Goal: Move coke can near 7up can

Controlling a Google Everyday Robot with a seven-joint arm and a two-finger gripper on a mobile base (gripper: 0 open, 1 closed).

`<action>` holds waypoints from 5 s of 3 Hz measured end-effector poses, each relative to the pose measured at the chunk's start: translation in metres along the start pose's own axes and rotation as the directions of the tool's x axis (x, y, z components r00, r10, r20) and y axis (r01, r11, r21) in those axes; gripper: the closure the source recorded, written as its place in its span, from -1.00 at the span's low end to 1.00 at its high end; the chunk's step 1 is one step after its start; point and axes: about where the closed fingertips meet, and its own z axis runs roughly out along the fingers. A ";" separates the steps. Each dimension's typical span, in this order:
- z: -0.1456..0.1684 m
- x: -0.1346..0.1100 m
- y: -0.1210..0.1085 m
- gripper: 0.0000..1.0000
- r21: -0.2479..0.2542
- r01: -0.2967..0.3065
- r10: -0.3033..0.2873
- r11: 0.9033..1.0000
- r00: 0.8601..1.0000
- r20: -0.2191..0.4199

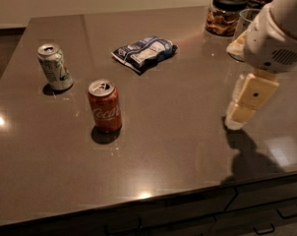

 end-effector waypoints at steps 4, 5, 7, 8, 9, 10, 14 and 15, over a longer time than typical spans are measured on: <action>0.085 -0.150 0.020 -1.00 -0.169 0.064 -0.007 0.983 0.948 0.318; 0.093 -0.190 0.035 -1.00 -0.203 0.085 0.006 0.976 0.913 0.409; 0.115 -0.246 0.049 -1.00 -0.169 0.126 -0.022 0.977 0.858 0.514; 0.123 -0.261 0.049 -0.73 -0.175 0.140 -0.027 0.975 0.848 0.529; 0.127 -0.268 0.044 -0.26 -0.195 0.150 -0.025 0.969 0.848 0.529; 0.126 -0.278 0.036 0.20 -0.212 0.160 -0.025 0.964 0.849 0.528; 0.126 -0.370 0.003 1.00 -0.200 0.220 -0.046 0.955 0.775 0.631; 0.138 -0.379 -0.012 1.00 -0.193 0.209 -0.036 0.959 0.764 0.645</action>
Offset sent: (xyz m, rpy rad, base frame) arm 0.0376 0.1175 -0.0389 0.1746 0.0675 0.1216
